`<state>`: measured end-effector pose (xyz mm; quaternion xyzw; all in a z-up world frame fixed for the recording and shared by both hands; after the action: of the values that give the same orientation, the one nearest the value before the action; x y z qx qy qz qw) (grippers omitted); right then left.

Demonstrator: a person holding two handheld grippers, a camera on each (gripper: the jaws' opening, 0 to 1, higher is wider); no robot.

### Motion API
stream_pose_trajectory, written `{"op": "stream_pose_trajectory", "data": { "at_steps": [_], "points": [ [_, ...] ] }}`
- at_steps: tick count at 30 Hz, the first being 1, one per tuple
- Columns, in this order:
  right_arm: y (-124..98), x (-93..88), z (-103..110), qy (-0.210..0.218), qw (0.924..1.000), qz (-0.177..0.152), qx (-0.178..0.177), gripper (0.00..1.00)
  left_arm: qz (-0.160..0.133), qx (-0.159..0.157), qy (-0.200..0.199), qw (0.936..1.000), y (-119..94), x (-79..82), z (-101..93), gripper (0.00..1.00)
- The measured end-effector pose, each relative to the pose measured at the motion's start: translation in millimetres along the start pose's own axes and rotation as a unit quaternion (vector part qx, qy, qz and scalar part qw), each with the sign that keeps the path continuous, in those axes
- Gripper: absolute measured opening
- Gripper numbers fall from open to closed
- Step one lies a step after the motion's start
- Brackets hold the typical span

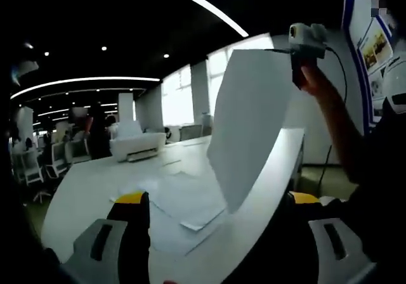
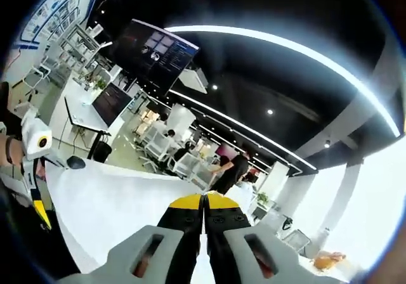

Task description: Organize the stack of printing papers by aligning and flattening the scattered papers on the table

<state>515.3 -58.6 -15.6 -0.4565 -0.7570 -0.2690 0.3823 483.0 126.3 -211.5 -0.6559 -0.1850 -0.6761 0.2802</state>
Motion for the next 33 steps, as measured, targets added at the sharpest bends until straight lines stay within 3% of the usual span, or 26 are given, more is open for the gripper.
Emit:
{"op": "stream_pose_trajectory", "data": {
  "at_steps": [11,20,33],
  "points": [
    [19,-3.0,-1,0.002,0.9994,0.028,0.018,0.00,-0.024,-0.006,-0.007,0.9997,12,6.3,5.1,0.90],
    [27,6.2,-5,0.014,0.9988,0.035,0.032,0.00,-0.040,-0.004,-0.002,0.9992,21,16.1,13.9,0.89],
    [27,21.5,4,0.017,0.9986,0.020,0.047,0.00,-0.059,-0.002,0.006,0.9982,37,19.3,8.8,0.87]
  ]
}}
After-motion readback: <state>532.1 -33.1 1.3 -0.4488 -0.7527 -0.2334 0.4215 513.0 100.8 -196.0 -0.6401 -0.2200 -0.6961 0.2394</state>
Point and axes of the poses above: the point that each gripper's makers call its tool centre point, and the gripper's own axes: y roughly forward along the fingers, z roughly to its left, x roughly out of its top, the point moved 4 cm from there along -y, roughly backward along the fingers, and after that the axes turned 2 degrees about z, right-handed, at the moved point
